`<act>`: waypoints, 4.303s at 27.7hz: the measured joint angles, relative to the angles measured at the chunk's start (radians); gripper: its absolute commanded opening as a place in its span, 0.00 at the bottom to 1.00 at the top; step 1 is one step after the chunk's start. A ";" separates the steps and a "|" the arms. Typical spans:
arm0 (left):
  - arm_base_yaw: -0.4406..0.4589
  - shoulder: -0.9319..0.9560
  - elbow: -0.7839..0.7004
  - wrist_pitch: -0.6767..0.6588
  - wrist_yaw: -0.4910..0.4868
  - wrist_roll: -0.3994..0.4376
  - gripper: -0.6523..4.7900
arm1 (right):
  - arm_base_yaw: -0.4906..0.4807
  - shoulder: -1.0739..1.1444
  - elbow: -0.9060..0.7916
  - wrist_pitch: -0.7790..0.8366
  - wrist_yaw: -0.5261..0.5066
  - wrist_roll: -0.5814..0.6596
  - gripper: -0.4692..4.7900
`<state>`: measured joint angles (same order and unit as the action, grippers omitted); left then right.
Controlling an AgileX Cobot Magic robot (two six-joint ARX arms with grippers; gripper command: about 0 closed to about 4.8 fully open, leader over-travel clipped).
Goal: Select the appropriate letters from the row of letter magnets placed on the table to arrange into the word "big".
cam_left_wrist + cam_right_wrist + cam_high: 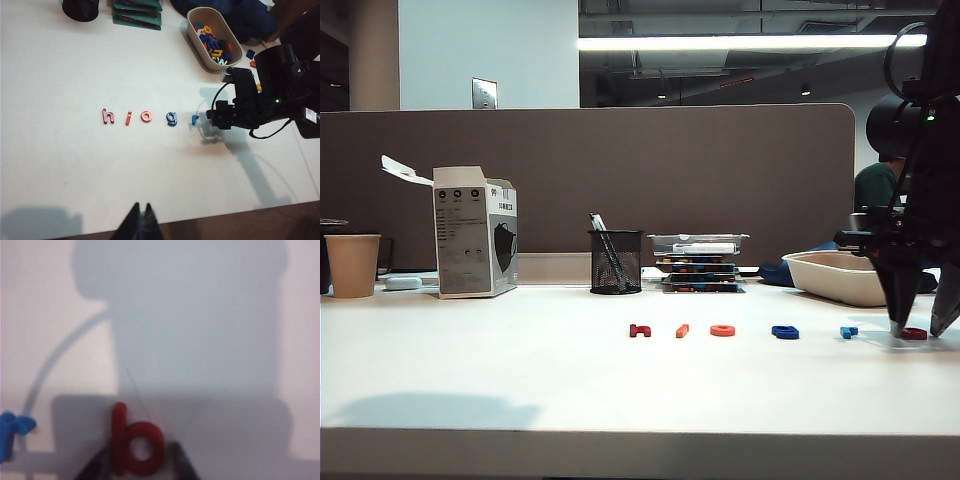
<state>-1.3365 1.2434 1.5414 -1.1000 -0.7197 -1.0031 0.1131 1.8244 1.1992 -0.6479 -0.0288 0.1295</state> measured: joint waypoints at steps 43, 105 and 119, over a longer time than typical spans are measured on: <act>0.000 0.000 0.000 0.000 0.000 0.000 0.11 | 0.002 -0.039 -0.012 -0.150 -0.084 0.005 0.29; 0.000 0.000 0.000 0.000 0.000 0.000 0.11 | 0.481 -0.031 -0.018 -0.035 -0.213 0.420 0.29; 0.000 0.000 0.000 0.000 0.000 0.000 0.11 | 0.481 -0.019 -0.018 -0.040 -0.155 0.475 0.29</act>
<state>-1.3365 1.2434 1.5414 -1.1004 -0.7197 -1.0031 0.5941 1.8057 1.1816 -0.6880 -0.1841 0.6048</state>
